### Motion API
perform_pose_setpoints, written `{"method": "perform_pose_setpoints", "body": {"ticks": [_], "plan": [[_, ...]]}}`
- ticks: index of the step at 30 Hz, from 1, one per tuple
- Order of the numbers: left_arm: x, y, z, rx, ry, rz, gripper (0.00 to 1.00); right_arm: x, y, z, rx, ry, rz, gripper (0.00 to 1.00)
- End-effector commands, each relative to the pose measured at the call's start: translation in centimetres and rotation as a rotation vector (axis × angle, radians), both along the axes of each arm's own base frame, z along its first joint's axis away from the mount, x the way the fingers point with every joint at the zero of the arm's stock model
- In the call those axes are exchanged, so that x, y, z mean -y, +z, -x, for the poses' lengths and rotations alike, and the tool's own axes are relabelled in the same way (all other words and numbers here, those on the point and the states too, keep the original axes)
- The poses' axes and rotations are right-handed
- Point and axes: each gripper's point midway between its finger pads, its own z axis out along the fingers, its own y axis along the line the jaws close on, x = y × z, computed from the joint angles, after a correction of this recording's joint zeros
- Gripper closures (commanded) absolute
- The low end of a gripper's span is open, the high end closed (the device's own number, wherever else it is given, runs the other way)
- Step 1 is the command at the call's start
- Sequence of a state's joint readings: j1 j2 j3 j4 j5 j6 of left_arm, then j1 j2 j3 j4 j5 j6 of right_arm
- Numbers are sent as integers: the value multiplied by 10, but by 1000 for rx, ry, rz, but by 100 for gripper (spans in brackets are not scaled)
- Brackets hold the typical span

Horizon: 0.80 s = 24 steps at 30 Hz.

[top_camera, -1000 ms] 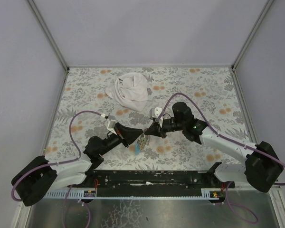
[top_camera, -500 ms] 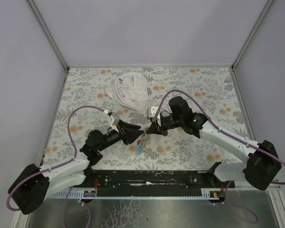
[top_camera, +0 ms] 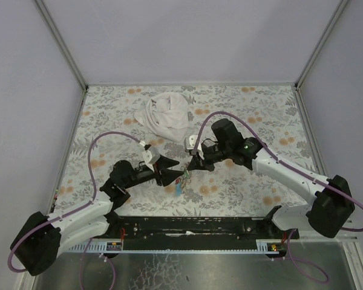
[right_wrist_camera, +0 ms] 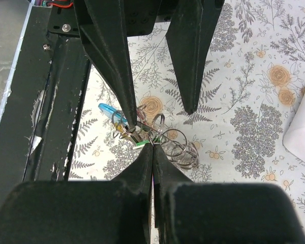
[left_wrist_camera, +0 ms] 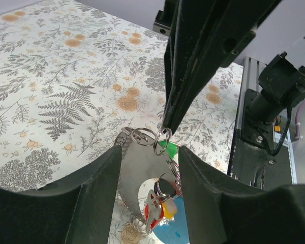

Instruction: Put the keys on the keyring

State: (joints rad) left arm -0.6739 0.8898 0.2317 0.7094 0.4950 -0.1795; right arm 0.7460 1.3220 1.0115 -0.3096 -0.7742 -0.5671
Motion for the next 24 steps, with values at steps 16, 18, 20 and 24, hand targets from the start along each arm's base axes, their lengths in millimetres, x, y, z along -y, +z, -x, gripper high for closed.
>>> {"method": "perform_pose_setpoints", "body": {"ticks": [16,18,20,24], "plan": [[5,31,5,169,-190,31,49,-5,25,3,71,146,-5,100],[5,32,3,171,-194,30,49,-5,25,4,71,150,-4,100],[8,31,5,162,-217,24,49,-5,25,3,73,149,-4,100],[13,27,10,142,-279,12,54,-5,26,4,70,151,-6,100]]}}
